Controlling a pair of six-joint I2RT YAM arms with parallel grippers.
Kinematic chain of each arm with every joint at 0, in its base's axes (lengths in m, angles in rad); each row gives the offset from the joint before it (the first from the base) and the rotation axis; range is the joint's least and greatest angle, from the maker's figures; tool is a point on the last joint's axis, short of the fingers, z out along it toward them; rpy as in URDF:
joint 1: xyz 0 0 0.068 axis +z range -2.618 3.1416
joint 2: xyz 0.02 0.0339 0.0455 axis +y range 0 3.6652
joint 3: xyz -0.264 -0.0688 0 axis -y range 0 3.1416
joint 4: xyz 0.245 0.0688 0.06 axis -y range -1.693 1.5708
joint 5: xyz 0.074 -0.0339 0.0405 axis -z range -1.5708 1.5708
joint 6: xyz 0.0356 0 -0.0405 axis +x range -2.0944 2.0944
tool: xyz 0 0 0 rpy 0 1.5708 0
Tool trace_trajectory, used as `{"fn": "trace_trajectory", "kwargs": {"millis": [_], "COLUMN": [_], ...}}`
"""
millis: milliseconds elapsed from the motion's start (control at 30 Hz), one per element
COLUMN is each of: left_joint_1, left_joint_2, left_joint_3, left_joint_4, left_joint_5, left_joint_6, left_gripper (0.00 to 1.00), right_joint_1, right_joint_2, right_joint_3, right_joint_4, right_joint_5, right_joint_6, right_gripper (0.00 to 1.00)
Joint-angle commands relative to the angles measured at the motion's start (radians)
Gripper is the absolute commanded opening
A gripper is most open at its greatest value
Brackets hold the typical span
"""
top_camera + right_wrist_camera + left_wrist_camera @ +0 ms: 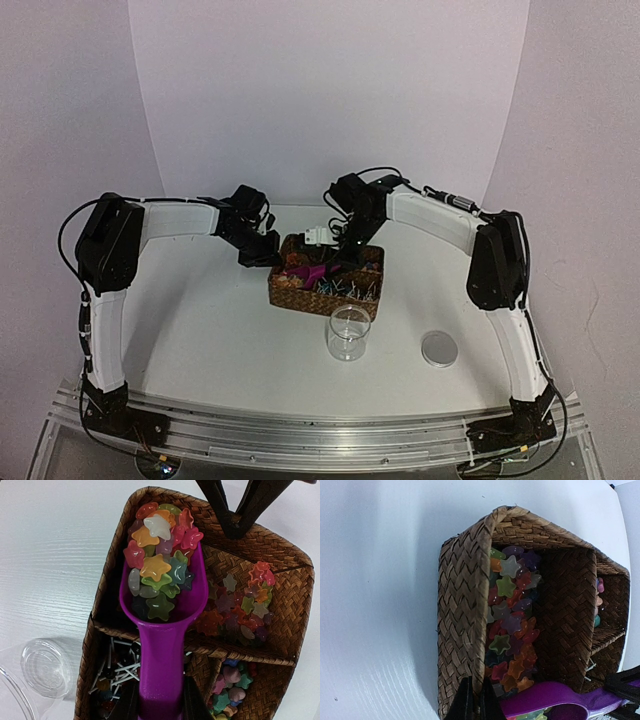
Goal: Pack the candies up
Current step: Scoop the fake candies from the storage box.
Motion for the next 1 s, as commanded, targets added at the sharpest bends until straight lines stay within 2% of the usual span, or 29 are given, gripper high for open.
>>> {"fn": "trace_trajectory", "kwargs": {"millis": [0, 267, 567, 767, 967], "left_joint_1": [0.024, 0.024, 0.02, 0.019, 0.019], "left_joint_2": [0.008, 0.014, 0.008, 0.009, 0.006], "left_joint_3": [0.023, 0.023, 0.024, 0.024, 0.018], "left_joint_4": [0.006, 0.01, 0.014, 0.017, 0.014], "left_joint_5": [-0.02, -0.014, -0.011, -0.005, -0.007], "left_joint_6": [-0.04, -0.039, -0.037, -0.036, -0.038], "left_gripper": [0.0, 0.0, 0.0, 0.0, 0.0], "right_joint_1": [-0.028, 0.028, 0.067, 0.066, 0.052], "right_joint_2": [-0.065, -0.067, -0.04, -0.095, -0.113], "right_joint_3": [-0.01, 0.012, 0.109, -0.004, -0.031], "right_joint_4": [0.011, 0.079, 0.094, 0.09, 0.087], "right_joint_5": [0.015, 0.255, 0.287, 0.339, 0.365], "right_joint_6": [0.017, -0.036, -0.022, -0.023, -0.013], "right_gripper": [0.0, 0.0, 0.0, 0.0, 0.0]}}
